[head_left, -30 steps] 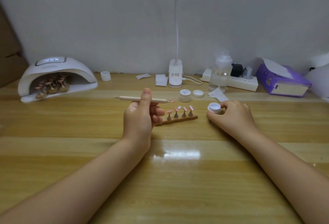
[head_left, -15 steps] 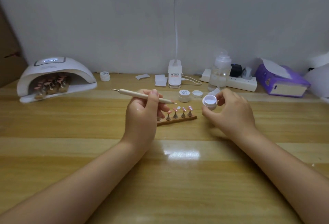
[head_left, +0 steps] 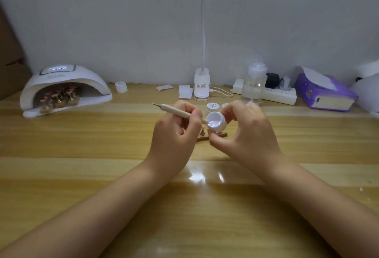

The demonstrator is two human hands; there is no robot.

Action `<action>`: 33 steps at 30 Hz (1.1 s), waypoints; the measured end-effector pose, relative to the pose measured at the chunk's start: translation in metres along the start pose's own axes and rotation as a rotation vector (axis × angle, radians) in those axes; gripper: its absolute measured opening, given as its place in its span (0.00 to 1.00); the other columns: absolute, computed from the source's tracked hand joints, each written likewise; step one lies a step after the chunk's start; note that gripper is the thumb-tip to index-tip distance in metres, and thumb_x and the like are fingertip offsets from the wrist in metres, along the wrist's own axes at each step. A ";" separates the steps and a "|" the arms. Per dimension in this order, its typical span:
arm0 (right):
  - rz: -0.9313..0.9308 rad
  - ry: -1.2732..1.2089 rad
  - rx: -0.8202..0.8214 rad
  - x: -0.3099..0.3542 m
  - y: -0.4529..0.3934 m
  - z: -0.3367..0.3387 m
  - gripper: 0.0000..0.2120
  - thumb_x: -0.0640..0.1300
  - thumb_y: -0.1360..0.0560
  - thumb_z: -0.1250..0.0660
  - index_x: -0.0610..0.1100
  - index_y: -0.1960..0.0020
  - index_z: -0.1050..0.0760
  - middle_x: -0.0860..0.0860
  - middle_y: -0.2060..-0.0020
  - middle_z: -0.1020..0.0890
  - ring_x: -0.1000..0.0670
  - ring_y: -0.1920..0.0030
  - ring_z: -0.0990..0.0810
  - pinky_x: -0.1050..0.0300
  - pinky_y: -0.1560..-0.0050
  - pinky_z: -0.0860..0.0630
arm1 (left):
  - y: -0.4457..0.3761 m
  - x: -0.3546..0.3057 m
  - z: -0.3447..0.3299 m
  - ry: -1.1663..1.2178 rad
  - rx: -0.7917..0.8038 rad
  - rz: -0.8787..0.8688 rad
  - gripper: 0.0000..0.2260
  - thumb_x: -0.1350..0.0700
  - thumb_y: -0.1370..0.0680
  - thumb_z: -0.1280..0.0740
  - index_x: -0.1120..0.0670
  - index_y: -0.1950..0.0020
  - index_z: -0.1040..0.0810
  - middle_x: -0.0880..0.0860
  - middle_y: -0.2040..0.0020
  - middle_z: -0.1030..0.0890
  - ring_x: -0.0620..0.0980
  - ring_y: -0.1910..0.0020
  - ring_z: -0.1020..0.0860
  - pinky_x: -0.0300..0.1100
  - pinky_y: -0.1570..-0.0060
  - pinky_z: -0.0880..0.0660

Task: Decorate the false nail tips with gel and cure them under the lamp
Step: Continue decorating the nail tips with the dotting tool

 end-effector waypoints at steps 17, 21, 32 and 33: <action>-0.017 -0.016 0.018 0.000 0.002 -0.001 0.15 0.50 0.37 0.27 0.44 0.58 0.27 0.52 0.64 0.23 0.48 0.60 0.28 0.50 0.58 0.30 | -0.004 -0.001 0.003 0.155 -0.087 0.100 0.10 0.53 0.20 0.37 0.55 0.60 0.25 0.48 0.70 0.21 0.44 0.70 0.23 0.40 0.67 0.25; -0.011 -0.037 -0.002 0.002 0.002 -0.001 0.15 0.50 0.37 0.27 0.43 0.58 0.27 0.53 0.64 0.23 0.48 0.60 0.28 0.50 0.58 0.29 | -0.007 0.004 0.003 0.251 -0.095 0.214 0.12 0.54 0.19 0.39 0.55 0.61 0.25 0.48 0.71 0.21 0.45 0.70 0.23 0.42 0.66 0.23; -0.003 -0.033 -0.033 -0.001 0.001 0.001 0.15 0.53 0.37 0.28 0.44 0.59 0.27 0.54 0.65 0.24 0.48 0.61 0.28 0.52 0.61 0.29 | -0.012 0.011 0.003 0.428 -0.143 0.411 0.17 0.53 0.18 0.40 0.54 0.65 0.22 0.50 0.72 0.21 0.46 0.73 0.25 0.46 0.62 0.25; -0.004 -0.029 -0.032 -0.001 0.002 0.001 0.15 0.52 0.37 0.27 0.44 0.59 0.27 0.54 0.66 0.24 0.48 0.61 0.28 0.52 0.61 0.29 | -0.011 0.010 0.002 0.442 -0.135 0.414 0.17 0.53 0.18 0.40 0.54 0.65 0.22 0.51 0.71 0.20 0.46 0.73 0.24 0.46 0.62 0.25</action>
Point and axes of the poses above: each hand's wrist, its own y-axis away from the middle knuckle, its own z-axis out of the back of the hand, x = y × z, the point moved 2 cm from there along -y, towards the middle knuckle
